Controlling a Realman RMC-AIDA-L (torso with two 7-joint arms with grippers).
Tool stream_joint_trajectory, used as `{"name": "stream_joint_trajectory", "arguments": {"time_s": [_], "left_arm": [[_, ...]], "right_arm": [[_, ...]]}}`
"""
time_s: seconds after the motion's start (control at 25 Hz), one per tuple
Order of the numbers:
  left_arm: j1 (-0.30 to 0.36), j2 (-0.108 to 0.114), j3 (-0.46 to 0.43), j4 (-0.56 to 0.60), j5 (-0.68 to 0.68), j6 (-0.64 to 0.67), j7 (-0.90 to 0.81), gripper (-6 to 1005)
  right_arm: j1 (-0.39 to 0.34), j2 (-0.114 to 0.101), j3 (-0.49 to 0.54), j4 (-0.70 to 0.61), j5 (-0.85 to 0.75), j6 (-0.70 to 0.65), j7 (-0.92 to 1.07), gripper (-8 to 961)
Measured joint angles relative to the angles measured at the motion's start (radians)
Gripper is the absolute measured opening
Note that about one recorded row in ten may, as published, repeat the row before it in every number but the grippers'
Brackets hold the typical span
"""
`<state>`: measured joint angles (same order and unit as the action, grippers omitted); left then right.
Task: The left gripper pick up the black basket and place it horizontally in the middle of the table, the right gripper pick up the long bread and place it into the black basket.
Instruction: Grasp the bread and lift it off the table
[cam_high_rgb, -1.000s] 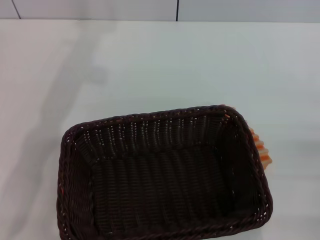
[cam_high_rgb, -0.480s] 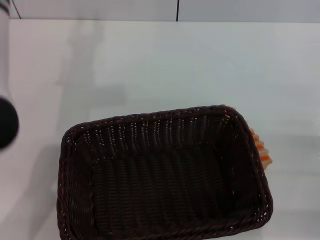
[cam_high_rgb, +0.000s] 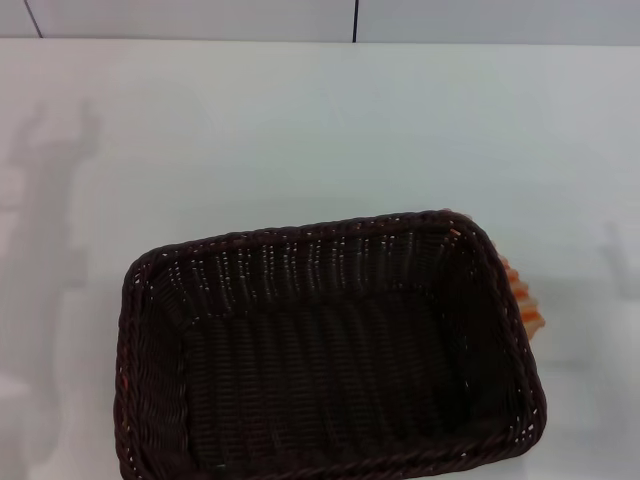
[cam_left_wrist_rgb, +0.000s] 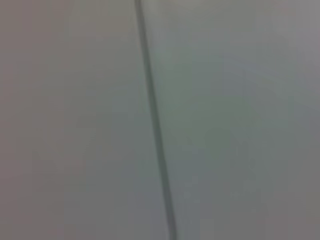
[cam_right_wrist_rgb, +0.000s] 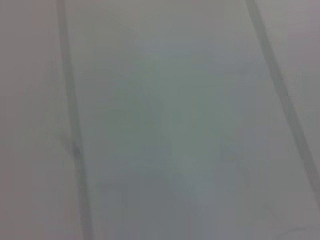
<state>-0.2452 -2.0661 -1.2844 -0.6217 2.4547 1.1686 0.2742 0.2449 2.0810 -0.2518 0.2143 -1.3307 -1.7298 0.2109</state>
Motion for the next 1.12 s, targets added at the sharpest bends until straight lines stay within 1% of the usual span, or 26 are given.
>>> {"name": "stream_joint_trajectory", "arguments": {"time_s": [0.04, 0.08, 0.16, 0.32, 0.4, 0.44, 0.56, 0.6, 0.64, 0.8, 1.12], "left_arm": [[0.000, 0.000, 0.000, 0.000, 0.000, 0.000, 0.000, 649], [-0.006, -0.001, -0.011, 0.049, 0.003, 0.002, -0.035, 650], [-0.005, -0.001, -0.019, 0.090, 0.007, 0.004, -0.078, 652], [0.001, -0.002, -0.045, 0.120, 0.013, 0.004, -0.111, 656], [-0.008, -0.001, -0.053, 0.139, 0.017, 0.001, -0.112, 702], [-0.008, -0.001, -0.053, 0.139, 0.017, 0.001, -0.112, 725], [-0.027, -0.002, -0.058, 0.171, 0.020, -0.004, -0.112, 794], [-0.039, -0.003, -0.063, 0.195, 0.022, -0.006, -0.112, 794], [-0.039, -0.003, -0.063, 0.195, 0.022, -0.006, -0.112, 793], [-0.048, -0.004, -0.064, 0.209, 0.024, -0.012, -0.113, 792], [-0.071, -0.004, -0.060, 0.234, 0.027, -0.023, -0.113, 790]], "right_arm": [[0.000, 0.000, 0.000, 0.000, 0.000, 0.000, 0.000, 721], [0.002, 0.000, -0.008, 0.003, -0.022, 0.011, -0.002, 721], [0.005, 0.001, -0.013, 0.009, -0.058, 0.042, -0.005, 721], [0.016, 0.004, -0.021, 0.018, -0.116, 0.125, -0.005, 722], [0.035, 0.004, -0.023, 0.023, -0.154, 0.191, -0.005, 722], [0.035, 0.004, -0.023, 0.023, -0.154, 0.191, -0.005, 722], [0.056, 0.006, -0.023, 0.036, -0.172, 0.255, -0.005, 722], [0.071, 0.006, -0.023, 0.047, -0.177, 0.297, -0.005, 722], [0.071, 0.006, -0.023, 0.047, -0.177, 0.297, -0.005, 722], [0.094, 0.006, -0.023, 0.064, -0.192, 0.366, -0.005, 721], [0.114, 0.006, -0.023, 0.071, -0.247, 0.405, -0.005, 722]]}}
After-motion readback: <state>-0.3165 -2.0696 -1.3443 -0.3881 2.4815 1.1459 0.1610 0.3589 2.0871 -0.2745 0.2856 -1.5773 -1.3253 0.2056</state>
